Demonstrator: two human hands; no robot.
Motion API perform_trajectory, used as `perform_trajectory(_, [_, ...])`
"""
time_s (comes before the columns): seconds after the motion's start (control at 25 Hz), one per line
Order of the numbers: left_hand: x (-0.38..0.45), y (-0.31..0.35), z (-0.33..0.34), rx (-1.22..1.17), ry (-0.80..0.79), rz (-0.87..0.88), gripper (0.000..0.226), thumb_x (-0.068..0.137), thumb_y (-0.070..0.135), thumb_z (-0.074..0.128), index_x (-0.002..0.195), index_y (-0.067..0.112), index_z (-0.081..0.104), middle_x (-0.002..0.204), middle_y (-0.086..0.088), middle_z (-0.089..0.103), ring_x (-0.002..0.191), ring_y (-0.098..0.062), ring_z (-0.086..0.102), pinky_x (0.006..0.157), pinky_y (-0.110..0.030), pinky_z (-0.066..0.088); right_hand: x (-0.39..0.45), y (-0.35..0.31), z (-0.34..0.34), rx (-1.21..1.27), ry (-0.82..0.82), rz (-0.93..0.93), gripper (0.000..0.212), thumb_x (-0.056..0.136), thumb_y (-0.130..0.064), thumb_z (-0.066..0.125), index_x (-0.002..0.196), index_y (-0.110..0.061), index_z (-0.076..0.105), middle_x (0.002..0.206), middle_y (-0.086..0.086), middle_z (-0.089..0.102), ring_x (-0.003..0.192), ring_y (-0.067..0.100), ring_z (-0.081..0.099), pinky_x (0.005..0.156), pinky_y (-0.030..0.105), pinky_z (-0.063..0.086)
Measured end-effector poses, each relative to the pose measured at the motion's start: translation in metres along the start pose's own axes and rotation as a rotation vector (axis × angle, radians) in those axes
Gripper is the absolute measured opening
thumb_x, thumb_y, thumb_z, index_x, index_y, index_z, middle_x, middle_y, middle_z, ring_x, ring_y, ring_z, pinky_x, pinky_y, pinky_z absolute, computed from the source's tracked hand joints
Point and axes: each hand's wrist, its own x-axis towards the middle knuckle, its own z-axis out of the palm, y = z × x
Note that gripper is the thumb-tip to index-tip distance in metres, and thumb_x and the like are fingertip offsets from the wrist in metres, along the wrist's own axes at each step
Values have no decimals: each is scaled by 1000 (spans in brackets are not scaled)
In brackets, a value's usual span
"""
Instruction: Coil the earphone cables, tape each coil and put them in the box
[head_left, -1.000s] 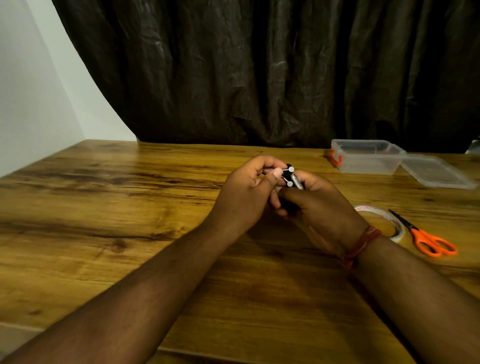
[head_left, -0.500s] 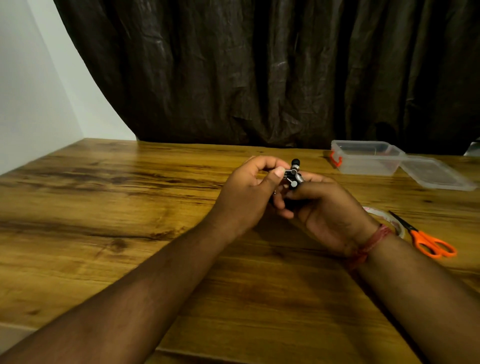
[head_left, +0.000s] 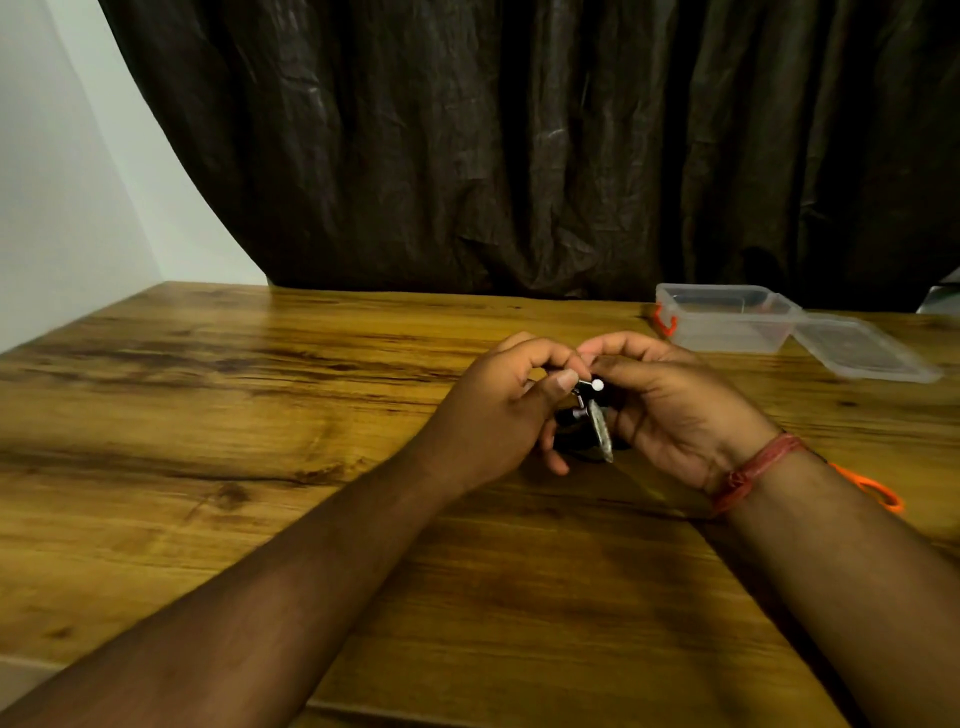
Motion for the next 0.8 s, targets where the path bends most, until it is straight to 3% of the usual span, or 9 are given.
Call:
perform_trajectory(0.2, [-1,-3,1,161,-42,45,11,99,16,53,100,17,64,105,0,50,52,-13,63,47,-39,59,0,-2,0,-32,57,-14,12,85,5,61,90,-6,63,76,9,67,68,16,65,56,22,56])
perform_trajectory(0.44, [1,-6,4,191,54,8,7,99,18,54,100,24,58,101,0,51,50,-10,60,41,-39,57,-6,-3,8,-542,137,-439,22,85,1,66,95,-18,61,77,0,67,68,12,64,66,21,55])
perform_trajectory(0.52, [2,-5,4,142,85,-36,14,98,19,56,104,27,47,97,1,53,50,-10,59,41,-41,57,-7,0,11,-633,182,-513,27,85,-3,67,94,-27,59,79,-2,68,73,13,64,68,25,54])
perform_trajectory(0.6, [3,-4,5,97,103,-91,19,97,21,57,106,28,42,97,0,55,50,-10,59,43,-43,57,-8,3,13,-663,201,-568,30,85,-4,67,94,-32,57,78,-7,67,71,4,62,65,21,52])
perform_trajectory(0.72, [4,-3,7,36,154,-168,10,97,26,58,103,23,50,96,-2,56,49,-7,59,44,-39,57,-10,9,16,-816,212,-720,32,85,-3,65,99,-30,56,77,-11,64,74,-1,61,62,12,47])
perform_trajectory(0.8, [5,-4,8,-50,202,-226,8,96,24,59,101,20,54,94,-5,59,49,-6,59,46,-36,57,-12,12,18,-960,193,-826,34,84,-3,67,105,-28,55,80,-13,63,78,1,61,64,14,48])
